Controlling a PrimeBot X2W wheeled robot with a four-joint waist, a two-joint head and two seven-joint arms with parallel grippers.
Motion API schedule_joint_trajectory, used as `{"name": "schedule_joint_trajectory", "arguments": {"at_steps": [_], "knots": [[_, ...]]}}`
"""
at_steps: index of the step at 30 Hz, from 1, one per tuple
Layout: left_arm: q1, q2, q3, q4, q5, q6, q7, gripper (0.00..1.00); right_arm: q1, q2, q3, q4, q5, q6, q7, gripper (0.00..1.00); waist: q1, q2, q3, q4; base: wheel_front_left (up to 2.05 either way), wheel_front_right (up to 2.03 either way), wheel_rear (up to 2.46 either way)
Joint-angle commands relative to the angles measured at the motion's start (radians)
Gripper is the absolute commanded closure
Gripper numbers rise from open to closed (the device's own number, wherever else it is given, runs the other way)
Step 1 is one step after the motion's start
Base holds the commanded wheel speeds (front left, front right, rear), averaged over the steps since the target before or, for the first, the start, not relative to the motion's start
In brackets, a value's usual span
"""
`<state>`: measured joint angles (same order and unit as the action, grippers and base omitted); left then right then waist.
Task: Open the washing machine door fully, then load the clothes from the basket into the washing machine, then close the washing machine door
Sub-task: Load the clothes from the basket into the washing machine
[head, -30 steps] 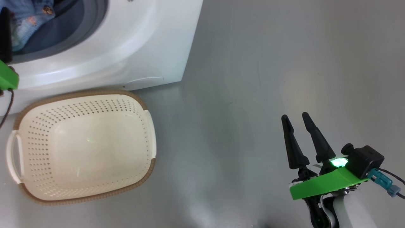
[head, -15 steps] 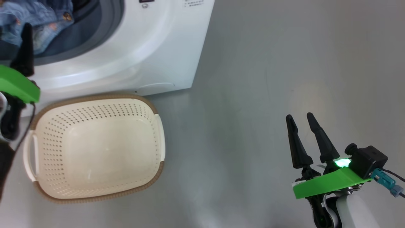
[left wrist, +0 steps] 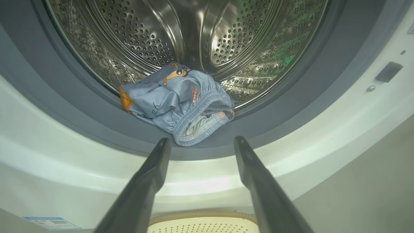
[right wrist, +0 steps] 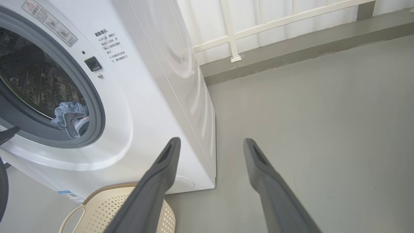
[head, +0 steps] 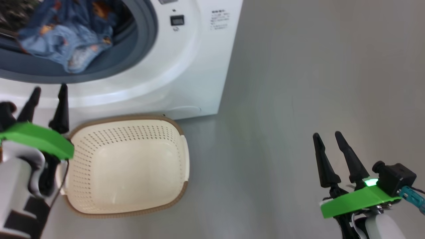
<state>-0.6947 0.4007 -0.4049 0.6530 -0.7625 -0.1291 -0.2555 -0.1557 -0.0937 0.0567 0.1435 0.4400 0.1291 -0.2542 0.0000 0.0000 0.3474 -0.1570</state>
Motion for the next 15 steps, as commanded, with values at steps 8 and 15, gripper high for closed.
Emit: {"name": "schedule_joint_trajectory", "arguments": {"at_steps": [8, 15], "knots": [[0.147, -0.011, 0.139, -0.103, 0.128, -0.002, -0.006, 0.0, 0.056, -0.045, 0.014, -0.007, 0.002, 0.002, -0.008, 0.0, 0.0, 0.0, -0.109, 0.077, 0.0, 0.0, 0.0], [0.279, -0.042, 0.226, -0.176, 0.196, -0.002, -0.006, 0.0, 0.09, -0.069, 0.014, 0.006, 0.009, 0.002, -0.008, 0.0, 0.0, 0.0, -0.168, 0.099, 0.0, 0.0, 0.0]]}}
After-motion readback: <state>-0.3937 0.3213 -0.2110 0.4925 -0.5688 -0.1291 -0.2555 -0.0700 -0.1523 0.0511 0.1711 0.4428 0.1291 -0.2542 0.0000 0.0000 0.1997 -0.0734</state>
